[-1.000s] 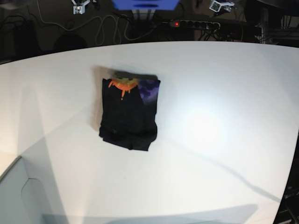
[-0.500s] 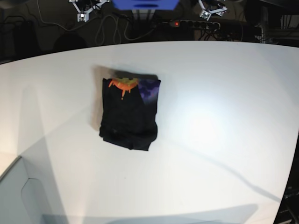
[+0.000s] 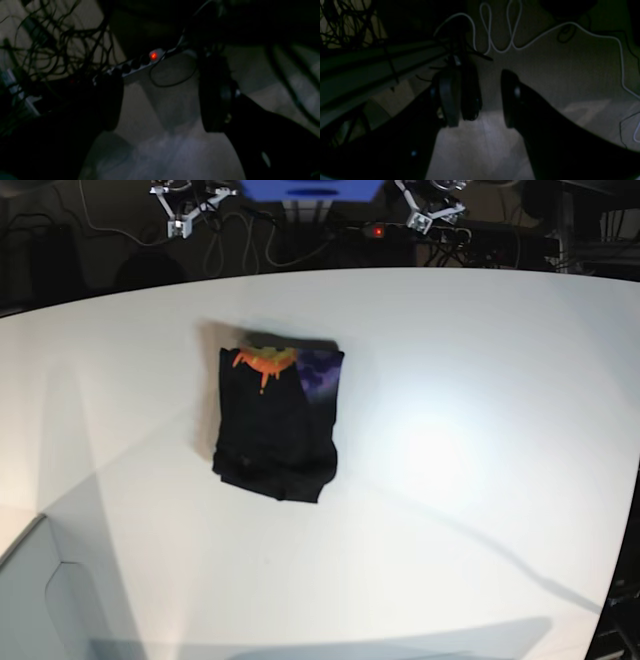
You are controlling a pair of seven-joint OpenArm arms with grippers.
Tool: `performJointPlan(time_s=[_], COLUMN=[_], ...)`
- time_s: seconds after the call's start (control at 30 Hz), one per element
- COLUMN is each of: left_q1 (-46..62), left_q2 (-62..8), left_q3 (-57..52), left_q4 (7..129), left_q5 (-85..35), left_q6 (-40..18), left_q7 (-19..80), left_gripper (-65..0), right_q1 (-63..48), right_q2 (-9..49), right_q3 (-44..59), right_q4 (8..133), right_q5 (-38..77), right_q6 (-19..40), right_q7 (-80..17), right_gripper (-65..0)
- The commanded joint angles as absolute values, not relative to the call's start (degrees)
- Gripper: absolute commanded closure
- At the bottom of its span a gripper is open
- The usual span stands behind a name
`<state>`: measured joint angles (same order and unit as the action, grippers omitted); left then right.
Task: Fold the T-shirt properly
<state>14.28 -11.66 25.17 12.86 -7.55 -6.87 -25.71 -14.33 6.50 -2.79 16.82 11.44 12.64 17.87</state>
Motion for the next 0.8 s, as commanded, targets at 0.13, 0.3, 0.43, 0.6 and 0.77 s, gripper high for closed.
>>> performJointPlan(time_s=[0.13,0.3,0.43,0.6,0.77], left_q1=[12.44,8.75,7.43,7.87,7.96], left_q2=[-8.92,-5.41,-5.14,-6.55,-6.73], left_q3=[24.92,24.84,20.97,17.54,17.36], left_q4=[10.51,4.18,3.65,4.00,4.00], left_q5=[-7.87,-7.96,-12.97,-14.20,-14.20], left_q6=[-6.64,-6.55,-6.55,-6.55,-6.55], left_q7=[-25.80,-20.18,-14.11,-15.78,-16.22], left_gripper=[-45.5,-45.5,-45.5,-45.5,-45.5], right_q1=[-15.08,-14.73,-14.02,-14.02,-13.67], right_q2=[7.08,7.16,6.99,6.90,6.64], right_q3=[-2.68,-2.77,-2.77,-2.77,-2.77], right_q4=[16.84,16.84,16.84,16.84,16.84], right_q5=[11.47,11.47,11.38,11.38,11.38], right_q6=[12.70,12.70,12.70,12.70,12.70], right_q7=[18.42,18.42,18.42,18.42,18.77], right_gripper=[-24.6,-24.4,-24.4,-24.4,-24.4])
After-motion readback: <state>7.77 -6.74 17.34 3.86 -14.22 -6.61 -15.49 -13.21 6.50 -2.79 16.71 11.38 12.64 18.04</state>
